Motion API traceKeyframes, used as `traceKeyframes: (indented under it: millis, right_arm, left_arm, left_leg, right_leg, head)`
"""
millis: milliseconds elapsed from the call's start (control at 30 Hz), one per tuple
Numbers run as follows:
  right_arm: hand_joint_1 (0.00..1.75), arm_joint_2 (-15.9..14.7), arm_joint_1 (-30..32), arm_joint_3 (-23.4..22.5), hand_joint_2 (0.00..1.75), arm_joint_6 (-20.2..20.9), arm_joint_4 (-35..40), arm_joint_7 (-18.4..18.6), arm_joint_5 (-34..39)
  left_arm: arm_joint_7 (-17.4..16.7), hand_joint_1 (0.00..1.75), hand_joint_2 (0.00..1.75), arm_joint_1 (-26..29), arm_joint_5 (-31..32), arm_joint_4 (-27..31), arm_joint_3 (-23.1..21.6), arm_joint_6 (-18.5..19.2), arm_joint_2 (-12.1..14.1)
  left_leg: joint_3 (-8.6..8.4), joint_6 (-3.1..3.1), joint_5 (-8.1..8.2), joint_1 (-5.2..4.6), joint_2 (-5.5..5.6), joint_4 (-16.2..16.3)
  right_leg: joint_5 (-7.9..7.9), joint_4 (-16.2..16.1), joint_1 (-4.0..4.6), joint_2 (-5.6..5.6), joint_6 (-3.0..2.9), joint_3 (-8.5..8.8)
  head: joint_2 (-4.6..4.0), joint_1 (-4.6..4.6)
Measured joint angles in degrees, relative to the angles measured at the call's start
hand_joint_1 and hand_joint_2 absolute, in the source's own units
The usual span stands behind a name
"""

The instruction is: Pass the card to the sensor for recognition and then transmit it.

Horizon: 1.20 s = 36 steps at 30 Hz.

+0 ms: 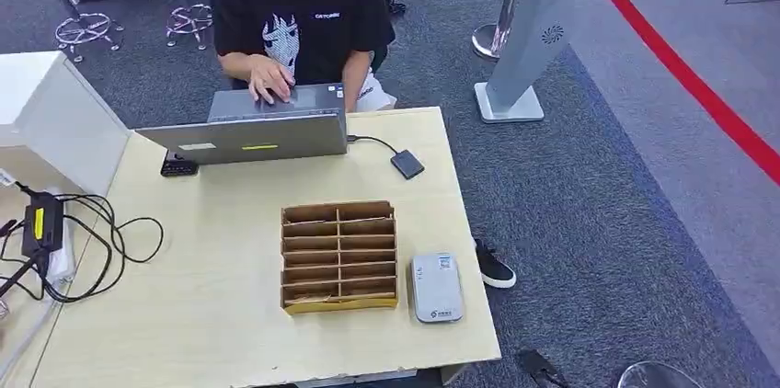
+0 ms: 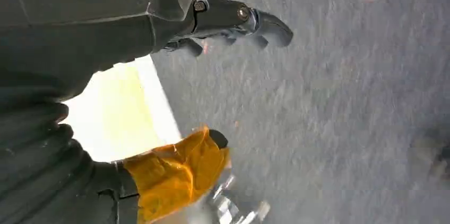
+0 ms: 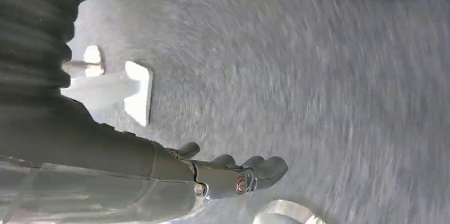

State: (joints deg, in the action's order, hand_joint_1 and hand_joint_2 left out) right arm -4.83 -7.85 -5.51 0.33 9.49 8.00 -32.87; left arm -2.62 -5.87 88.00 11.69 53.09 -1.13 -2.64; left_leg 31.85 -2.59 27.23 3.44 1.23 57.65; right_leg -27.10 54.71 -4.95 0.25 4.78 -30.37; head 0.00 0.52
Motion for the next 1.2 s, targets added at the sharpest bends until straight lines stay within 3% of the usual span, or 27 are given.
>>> traceKeyframes:
  millis: [67, 167, 200, 233, 300, 400, 500, 567, 633, 767, 867, 967, 1133, 1200]
  right_arm:
    - [0.00, 0.7, 0.7, 0.0, 1.75, -2.7, 0.0, 1.1, -0.4]
    - [0.00, 0.8, 1.1, 0.0, 1.75, -11.4, 0.0, 2.0, -1.3]
    - [0.00, 0.5, 1.0, -0.1, 1.75, -11.6, 0.0, 1.7, -1.3]
    - [0.00, 0.2, 0.8, -0.1, 1.75, -10.7, 0.0, 1.3, -1.3]
    - [0.00, -0.1, 0.3, -0.1, 1.75, -8.0, 0.0, 0.3, -1.3]
    - [0.00, 0.0, 0.1, -0.1, 1.75, -3.4, 0.0, -0.4, -1.7]
    - [0.00, 0.3, 0.4, -0.1, 1.75, -1.4, 0.0, -0.6, -1.9]
    - [0.00, 0.4, 0.6, -0.1, 1.75, -2.5, 0.0, -0.1, -2.0]
    - [0.00, 0.5, 0.9, -0.1, 1.75, -6.2, 0.0, 0.9, -2.9]
    - [0.00, 0.5, 0.6, -0.1, 1.75, -9.3, 0.0, 1.2, -3.2]
    - [0.00, 0.5, 0.1, -0.2, 1.75, -7.6, 0.0, 1.2, -3.1]
    - [0.00, 0.5, 0.0, -0.4, 1.75, -4.3, 0.0, 0.6, -3.1]
    - [0.00, 0.5, 0.1, -0.5, 1.75, -3.5, 0.0, 0.3, -3.0]
    - [0.00, 0.5, 0.2, -0.7, 1.75, -1.9, 0.0, 0.2, -3.0]
  left_arm:
    - [-1.3, 0.00, 1.75, -1.3, -0.7, 0.0, 0.0, -2.1, 0.4]
    - [-0.3, 0.00, 1.75, -2.1, -1.8, 0.0, 0.2, 3.3, 1.4]
    - [0.5, 0.00, 1.75, -1.9, -1.8, 0.0, 0.2, 6.0, 1.5]
    - [1.2, 0.00, 1.75, -1.7, -1.5, 0.0, 0.2, 8.2, 1.5]
    - [2.6, 0.00, 1.75, -0.9, -0.3, 0.0, 0.1, 8.8, 1.0]
    - [1.8, 0.00, 1.75, -0.6, -0.3, 0.0, 0.0, 4.2, 0.0]
    - [0.3, 0.00, 1.75, -1.3, -1.8, 0.0, 0.1, 1.0, 0.2]
    - [0.1, 0.00, 1.75, -1.9, -2.6, 0.0, 0.3, 1.0, 0.7]
    - [0.0, 0.00, 1.75, -2.1, -2.7, 0.0, 0.3, 2.4, 1.0]
    - [0.6, 0.00, 1.75, -1.8, -2.1, 0.0, 0.4, 7.6, 1.2]
    - [1.0, 0.00, 1.75, -1.1, -1.2, 0.0, 0.3, 8.3, 0.9]
    - [0.7, 0.00, 1.75, -1.0, -0.4, 0.0, 0.2, 6.0, 0.4]
    - [0.4, 0.00, 1.75, -1.1, -0.4, 0.0, 0.2, 5.0, 0.2]
    - [0.0, 0.00, 1.75, -1.2, -0.6, 0.0, 0.2, 2.5, 0.1]
  left_leg:
    - [0.03, -0.01, -0.01, 0.01, 0.02, -0.1]
    - [0.02, -0.03, -0.01, 0.00, -0.12, -0.1]
    - [0.00, -0.03, -0.01, -0.01, -0.15, -0.1]
    - [0.00, -0.03, -0.01, -0.01, -0.15, -0.1]
    - [0.00, -0.02, -0.01, -0.01, -0.15, 0.0]
    - [0.01, -0.02, -0.01, -0.01, -0.06, 0.0]
    - [0.00, -0.02, -0.01, 0.00, -0.05, 0.0]
    - [-0.01, -0.03, -0.02, 0.00, -0.07, 0.0]
    - [0.00, -0.03, -0.02, 0.00, -0.09, 0.0]
    - [0.02, -0.02, -0.01, -0.01, -0.09, 0.0]
    - [0.01, -0.02, -0.01, -0.01, -0.09, 0.0]
    - [0.00, -0.02, -0.01, -0.01, -0.08, 0.0]
    - [-0.01, -0.02, -0.01, -0.01, -0.10, 0.0]
    - [-0.02, -0.02, -0.02, -0.01, -0.10, 0.0]
  right_leg:
    - [0.00, 0.1, 0.01, -0.03, 0.00, 0.10]
    - [-0.03, 0.2, 0.00, 0.13, -0.05, 0.10]
    - [-0.02, 0.2, 0.00, 0.15, -0.05, 0.10]
    - [-0.02, 0.1, -0.01, 0.16, -0.05, 0.10]
    - [-0.01, 0.0, -0.01, 0.16, -0.05, 0.10]
    - [-0.01, 0.0, 0.00, 0.04, -0.04, 0.10]
    - [-0.02, 0.1, 0.00, 0.05, -0.05, 0.09]
    - [-0.02, 0.1, 0.00, 0.07, -0.05, 0.09]
    - [-0.02, 0.1, 0.00, 0.09, -0.05, 0.10]
    - [-0.02, 0.1, -0.01, 0.09, -0.05, 0.12]
    - [-0.02, 0.1, -0.01, 0.08, -0.05, 0.11]
    - [-0.02, 0.1, 0.00, 0.06, -0.05, 0.09]
    - [-0.02, 0.1, 0.00, 0.10, -0.05, 0.09]
    - [-0.02, 0.1, -0.01, 0.10, -0.05, 0.09]
  head:
    - [0.00, 0.07]
    - [0.00, 0.09]
    - [0.00, 0.13]
    - [0.00, 0.07]
    - [0.00, 0.07]
    - [0.00, 0.04]
    - [0.00, 0.09]
    - [0.00, 0.09]
    - [0.00, 0.09]
    - [0.00, 0.07]
    - [0.00, 0.07]
    - [0.00, 0.07]
    - [0.00, 0.09]
    - [0.00, 0.07]
